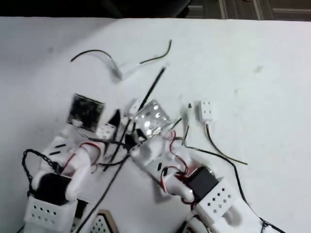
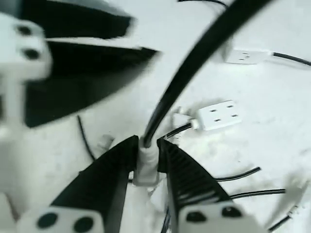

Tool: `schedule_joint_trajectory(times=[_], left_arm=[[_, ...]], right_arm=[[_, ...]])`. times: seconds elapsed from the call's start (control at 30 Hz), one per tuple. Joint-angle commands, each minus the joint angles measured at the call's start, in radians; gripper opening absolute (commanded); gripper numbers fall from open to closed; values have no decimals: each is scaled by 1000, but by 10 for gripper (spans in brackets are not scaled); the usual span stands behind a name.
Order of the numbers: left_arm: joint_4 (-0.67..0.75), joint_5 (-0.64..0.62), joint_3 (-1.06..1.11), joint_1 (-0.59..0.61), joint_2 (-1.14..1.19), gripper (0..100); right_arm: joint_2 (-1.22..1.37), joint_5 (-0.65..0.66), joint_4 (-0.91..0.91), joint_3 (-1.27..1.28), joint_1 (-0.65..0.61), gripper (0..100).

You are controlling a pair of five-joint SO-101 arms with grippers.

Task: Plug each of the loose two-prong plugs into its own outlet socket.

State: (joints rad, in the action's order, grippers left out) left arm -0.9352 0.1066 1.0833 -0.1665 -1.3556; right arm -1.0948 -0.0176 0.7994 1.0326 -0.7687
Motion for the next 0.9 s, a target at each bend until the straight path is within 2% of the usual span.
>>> schedule_joint_trajectory(times=[0.0,0.17,0.27,0.4,0.57,0.87], left_arm=[[-54,11,-6,188,-16,143],[-153,20,-6,357,-18,144],[-169,72,29,415,-18,143],[-135,110,132,450,-18,143],[-26,137,270,476,-18,143],[12,137,315,472,-18,146]], right_arm=[[12,-5,-88,-6,70,16],[185,78,-219,-38,101,16],[354,97,-315,-98,128,16],[601,126,-404,-212,174,16],[852,172,-472,-341,193,17],[1035,172,-475,-453,197,17]])
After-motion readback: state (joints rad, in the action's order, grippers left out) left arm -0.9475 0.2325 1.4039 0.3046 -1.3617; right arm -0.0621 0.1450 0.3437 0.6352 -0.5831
